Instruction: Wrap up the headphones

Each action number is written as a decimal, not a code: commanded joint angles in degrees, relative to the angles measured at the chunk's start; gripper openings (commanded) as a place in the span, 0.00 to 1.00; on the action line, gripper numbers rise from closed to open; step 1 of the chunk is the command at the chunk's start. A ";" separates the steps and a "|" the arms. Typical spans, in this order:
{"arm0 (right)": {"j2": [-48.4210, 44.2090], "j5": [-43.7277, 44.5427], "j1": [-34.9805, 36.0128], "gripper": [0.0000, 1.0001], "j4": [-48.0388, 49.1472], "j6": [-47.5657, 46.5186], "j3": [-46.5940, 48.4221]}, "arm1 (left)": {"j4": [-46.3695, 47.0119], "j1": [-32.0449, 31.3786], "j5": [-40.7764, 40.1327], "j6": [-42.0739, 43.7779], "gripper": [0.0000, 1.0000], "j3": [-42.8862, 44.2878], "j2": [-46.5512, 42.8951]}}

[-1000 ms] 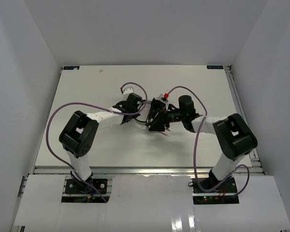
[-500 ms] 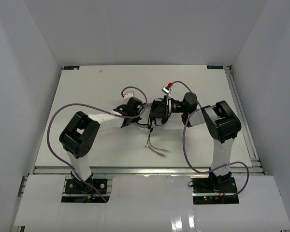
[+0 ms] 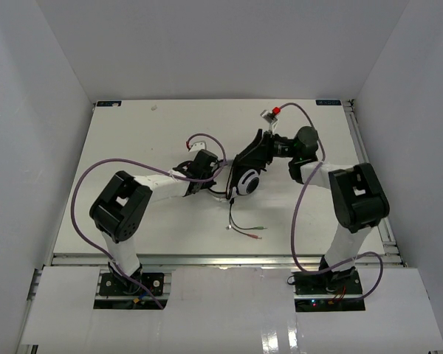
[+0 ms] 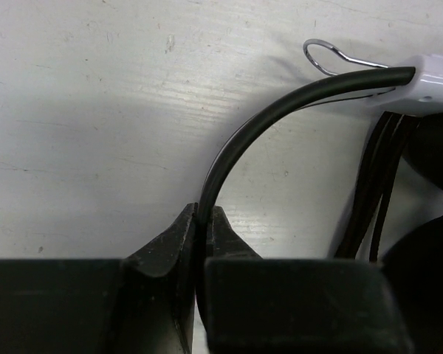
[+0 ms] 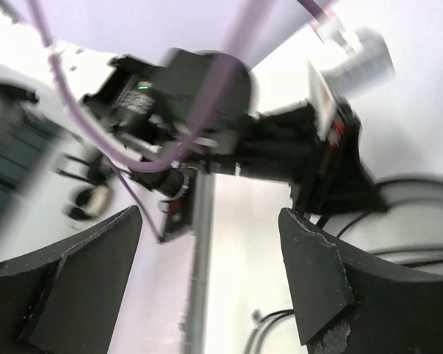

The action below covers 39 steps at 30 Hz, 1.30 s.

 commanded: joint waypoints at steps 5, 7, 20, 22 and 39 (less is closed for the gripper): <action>-24.48 25.97 0.82 0.89 -76.47 -75.26 6.69 | -3.49 -0.93 4.35 6.83 0.89 6.56 -10.73; -30.81 34.62 -0.41 0.90 -76.65 -78.22 0.85 | -3.33 -0.85 7.89 8.56 0.98 6.56 -14.44; -55.16 49.68 -11.80 0.90 -85.16 -76.58 -7.78 | 0.81 -0.84 35.69 23.58 0.98 -11.78 -44.36; -57.02 47.58 -14.10 0.90 -85.73 -75.56 -8.67 | 0.80 -0.77 35.66 24.84 0.98 -16.68 -51.57; -70.14 57.64 -28.33 0.90 -82.45 -65.91 -23.11 | -5.26 -0.76 21.59 32.27 0.98 -29.47 -78.75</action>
